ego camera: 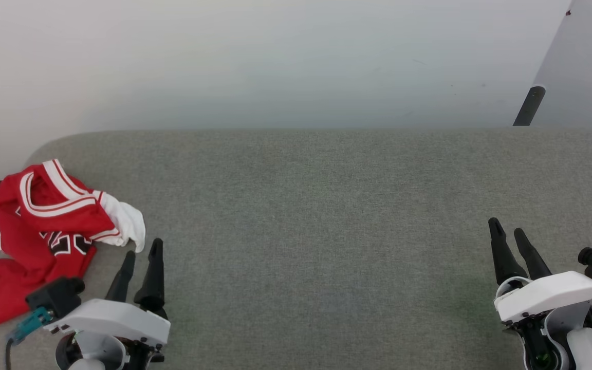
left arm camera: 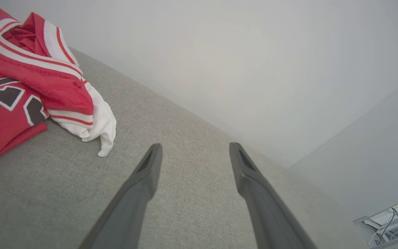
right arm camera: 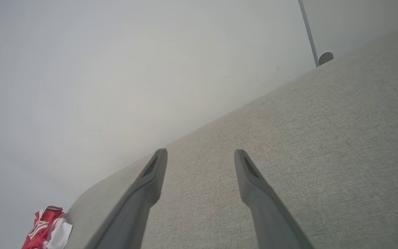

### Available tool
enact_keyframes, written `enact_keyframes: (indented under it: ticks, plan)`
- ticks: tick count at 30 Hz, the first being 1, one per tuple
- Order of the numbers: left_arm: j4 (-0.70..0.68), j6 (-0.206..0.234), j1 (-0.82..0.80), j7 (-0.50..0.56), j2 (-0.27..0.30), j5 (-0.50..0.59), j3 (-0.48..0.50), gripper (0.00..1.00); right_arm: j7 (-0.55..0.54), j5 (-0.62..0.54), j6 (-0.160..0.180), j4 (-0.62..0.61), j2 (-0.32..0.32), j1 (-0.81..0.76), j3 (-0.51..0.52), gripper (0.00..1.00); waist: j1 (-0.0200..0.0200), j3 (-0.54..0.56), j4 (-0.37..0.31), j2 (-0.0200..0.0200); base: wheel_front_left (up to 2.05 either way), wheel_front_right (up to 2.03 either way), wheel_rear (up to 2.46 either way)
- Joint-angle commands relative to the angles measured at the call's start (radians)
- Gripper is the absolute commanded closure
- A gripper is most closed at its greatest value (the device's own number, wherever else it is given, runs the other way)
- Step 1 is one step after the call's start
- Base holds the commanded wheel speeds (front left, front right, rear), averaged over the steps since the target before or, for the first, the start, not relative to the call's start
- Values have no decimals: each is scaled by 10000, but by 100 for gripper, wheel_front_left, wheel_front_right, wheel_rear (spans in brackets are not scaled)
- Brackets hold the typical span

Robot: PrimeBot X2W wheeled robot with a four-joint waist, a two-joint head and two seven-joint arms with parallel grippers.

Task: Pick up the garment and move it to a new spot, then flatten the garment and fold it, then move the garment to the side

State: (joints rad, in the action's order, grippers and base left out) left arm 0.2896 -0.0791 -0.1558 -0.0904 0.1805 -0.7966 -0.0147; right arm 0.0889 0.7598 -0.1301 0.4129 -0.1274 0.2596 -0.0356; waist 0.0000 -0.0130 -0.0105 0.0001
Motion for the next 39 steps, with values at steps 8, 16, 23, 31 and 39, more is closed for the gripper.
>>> enact_keyframes:
  ticks: [8, 16, 23, 31, 39]
  plan:
    - [-114, 30, -270, -323, 182, 1289, 6, 0, 268, -1534, -6, 161, -43, 450, 13, 0, 0, 2, -37, -1, 0, 0, 0]
    - [-115, -35, -308, -542, 273, 2215, 72, 0, 414, -2617, -7, 320, -13, 651, 76, 0, 0, -60, -74, -1, 0, 0, 0]
    - [1, -122, -358, -733, 292, 2963, 55, 0, 605, -3442, -6, 490, -4, 756, 95, 0, 0, -64, -103, -1, 0, 0, 0]
    - [154, -209, -316, -923, 301, 3659, 130, 0, 817, -4219, -7, 695, 16, 861, 101, 0, 0, 17, -152, -1, 0, 0, 0]
    - [284, -284, -312, -1102, 307, 4351, 145, 0, 1014, -4845, -7, 830, -16, 921, 129, 0, 0, 54, -192, -1, 0, 0, 0]
